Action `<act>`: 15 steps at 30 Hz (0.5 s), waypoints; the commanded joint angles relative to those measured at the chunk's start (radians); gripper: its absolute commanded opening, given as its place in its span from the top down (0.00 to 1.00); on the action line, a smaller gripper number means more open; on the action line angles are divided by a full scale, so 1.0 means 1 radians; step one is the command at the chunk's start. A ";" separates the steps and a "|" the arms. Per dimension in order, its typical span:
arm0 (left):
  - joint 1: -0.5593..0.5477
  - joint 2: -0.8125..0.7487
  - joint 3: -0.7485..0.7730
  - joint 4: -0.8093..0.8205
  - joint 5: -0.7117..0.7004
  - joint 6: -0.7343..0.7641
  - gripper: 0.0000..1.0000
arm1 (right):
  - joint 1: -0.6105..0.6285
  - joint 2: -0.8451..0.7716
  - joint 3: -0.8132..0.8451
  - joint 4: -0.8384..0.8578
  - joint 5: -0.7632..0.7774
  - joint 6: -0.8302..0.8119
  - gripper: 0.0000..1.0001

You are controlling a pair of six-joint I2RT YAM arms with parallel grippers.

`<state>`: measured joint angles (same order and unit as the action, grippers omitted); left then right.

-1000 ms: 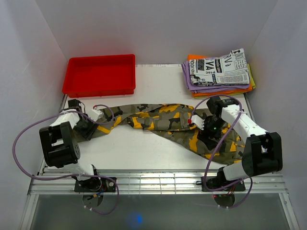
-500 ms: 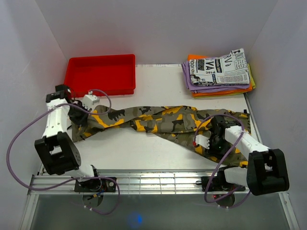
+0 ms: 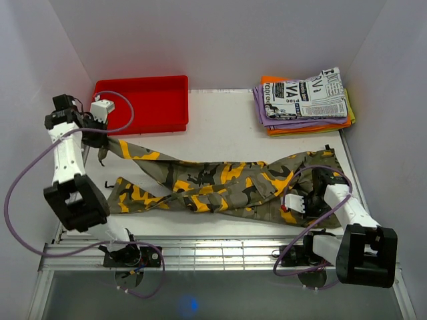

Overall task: Fold and stack the trousers
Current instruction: Flatten the trousers out

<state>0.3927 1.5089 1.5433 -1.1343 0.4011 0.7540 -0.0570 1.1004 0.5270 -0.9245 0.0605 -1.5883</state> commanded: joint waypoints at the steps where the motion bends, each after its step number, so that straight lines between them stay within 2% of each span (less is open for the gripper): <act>1: 0.005 0.181 0.086 0.209 0.008 -0.227 1.00 | -0.014 0.015 0.047 -0.059 0.010 -0.061 0.92; 4: -0.014 0.367 0.239 0.200 0.047 -0.306 1.00 | -0.014 0.035 0.080 -0.086 -0.005 -0.038 0.92; 6: -0.055 0.459 0.297 0.193 0.010 -0.309 1.00 | -0.014 0.041 0.091 -0.096 -0.010 -0.029 0.91; 8: -0.096 0.513 0.327 0.176 -0.056 -0.314 0.73 | -0.012 0.045 0.106 -0.114 -0.022 -0.013 0.83; 9: -0.098 0.554 0.356 0.148 -0.080 -0.315 0.64 | -0.012 0.047 0.128 -0.122 -0.045 -0.004 0.81; 10: -0.097 0.565 0.376 0.131 -0.090 -0.317 0.46 | -0.012 0.052 0.143 -0.122 -0.050 0.025 0.79; 11: -0.091 0.570 0.391 0.119 -0.099 -0.318 0.38 | -0.012 0.064 0.160 -0.126 -0.060 0.042 0.77; 12: -0.084 0.567 0.411 0.099 -0.103 -0.309 0.23 | -0.010 0.072 0.195 -0.129 -0.098 0.060 0.77; 14: -0.065 0.531 0.428 0.046 -0.055 -0.215 0.21 | -0.010 0.102 0.231 -0.154 -0.119 0.102 0.77; 15: -0.060 0.513 0.428 -0.040 -0.026 -0.156 0.21 | -0.010 0.111 0.244 -0.161 -0.134 0.116 0.77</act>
<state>0.2955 2.1338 1.9026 -1.0512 0.3397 0.4923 -0.0643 1.1862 0.7010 -1.0252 -0.0120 -1.5414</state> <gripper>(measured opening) 0.779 0.228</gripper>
